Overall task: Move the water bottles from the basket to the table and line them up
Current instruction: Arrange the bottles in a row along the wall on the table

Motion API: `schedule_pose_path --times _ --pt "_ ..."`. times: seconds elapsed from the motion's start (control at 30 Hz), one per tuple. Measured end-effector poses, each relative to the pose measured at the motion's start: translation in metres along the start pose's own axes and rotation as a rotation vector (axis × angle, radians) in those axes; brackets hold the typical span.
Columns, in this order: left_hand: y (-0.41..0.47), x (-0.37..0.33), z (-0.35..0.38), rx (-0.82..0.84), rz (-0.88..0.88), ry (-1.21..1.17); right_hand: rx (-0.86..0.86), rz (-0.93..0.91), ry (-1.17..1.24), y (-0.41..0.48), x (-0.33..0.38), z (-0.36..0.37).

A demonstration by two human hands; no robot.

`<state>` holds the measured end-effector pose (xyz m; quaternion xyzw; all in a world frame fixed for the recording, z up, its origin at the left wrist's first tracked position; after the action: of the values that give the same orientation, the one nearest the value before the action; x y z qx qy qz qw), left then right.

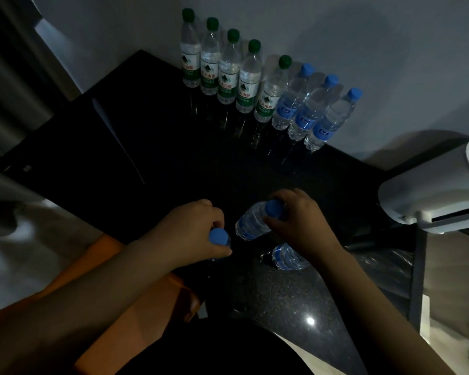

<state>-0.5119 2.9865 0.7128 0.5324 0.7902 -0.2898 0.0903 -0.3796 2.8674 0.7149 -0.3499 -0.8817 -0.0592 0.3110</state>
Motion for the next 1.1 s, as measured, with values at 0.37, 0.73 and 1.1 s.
schedule_pose_path --times 0.37,0.73,1.1 --pt "0.001 0.002 -0.013 -0.052 -0.010 0.006 0.047 -0.056 -0.092 0.018 0.005 -0.016" --pt "0.026 -0.021 -0.055 -0.120 0.061 -0.007 -0.092 0.151 -0.145 0.054 -0.029 -0.102" --pt "0.082 -0.070 -0.069 -0.093 0.094 -0.020 -0.157 0.126 -0.154 0.084 -0.078 -0.165"
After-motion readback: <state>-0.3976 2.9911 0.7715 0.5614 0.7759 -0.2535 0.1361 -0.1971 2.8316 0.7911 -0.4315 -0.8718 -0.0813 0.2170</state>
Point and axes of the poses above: each hand's wrist, its own y-axis towards the middle knuckle, its own z-axis out of the palm, x = y × z, the point moved 9 cm from there along y, towards the middle knuckle, and after that the axes turned 5 degrees about y, right-handed, at the moved point
